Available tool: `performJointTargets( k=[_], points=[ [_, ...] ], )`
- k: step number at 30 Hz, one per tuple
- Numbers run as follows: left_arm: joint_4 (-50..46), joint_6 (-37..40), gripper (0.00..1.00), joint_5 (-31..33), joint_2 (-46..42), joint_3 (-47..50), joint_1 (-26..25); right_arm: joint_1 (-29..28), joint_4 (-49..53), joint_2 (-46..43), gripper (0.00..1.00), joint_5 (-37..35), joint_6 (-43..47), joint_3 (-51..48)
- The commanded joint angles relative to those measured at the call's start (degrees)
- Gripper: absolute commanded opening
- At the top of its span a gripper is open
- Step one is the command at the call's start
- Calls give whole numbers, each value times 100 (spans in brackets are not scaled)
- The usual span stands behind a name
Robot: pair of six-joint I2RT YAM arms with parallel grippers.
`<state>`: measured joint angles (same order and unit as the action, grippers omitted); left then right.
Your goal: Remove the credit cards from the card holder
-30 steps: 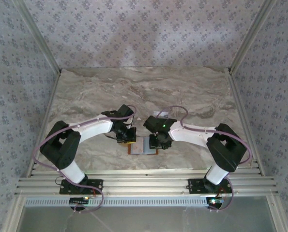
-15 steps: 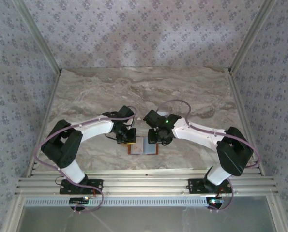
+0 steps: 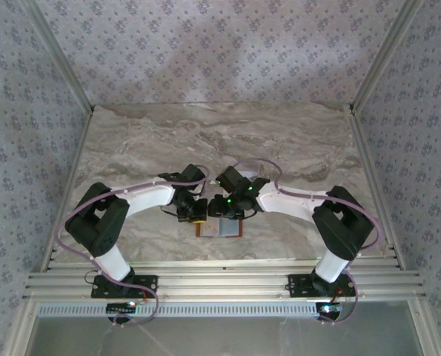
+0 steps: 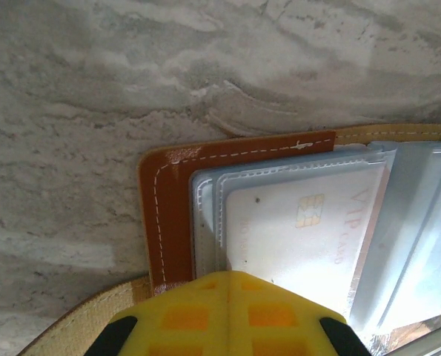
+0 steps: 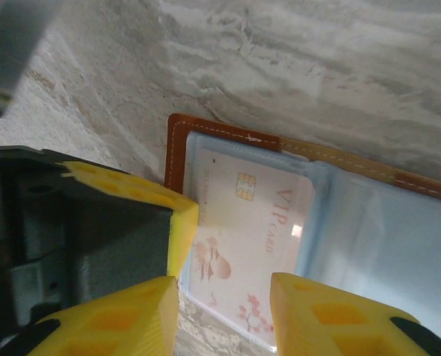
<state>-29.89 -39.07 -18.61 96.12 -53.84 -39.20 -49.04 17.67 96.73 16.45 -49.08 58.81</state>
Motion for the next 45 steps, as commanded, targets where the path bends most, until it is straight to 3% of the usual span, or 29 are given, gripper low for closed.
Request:
performJointTargets(
  k=[1,26,34,45],
  points=[
    [-179,46,7,138,101,85,-53,-12,-377,164,38,281,-152,-87],
    [-184,31,7,131,74,98,-66,-82,-118,514,36,91,-26,-177],
    [-208,33,7,147,48,87,-64,-97,526,412,34,-452,155,-24],
    [-265,35,8,158,-4,58,-62,-115,750,281,33,-539,231,87]
  ],
)
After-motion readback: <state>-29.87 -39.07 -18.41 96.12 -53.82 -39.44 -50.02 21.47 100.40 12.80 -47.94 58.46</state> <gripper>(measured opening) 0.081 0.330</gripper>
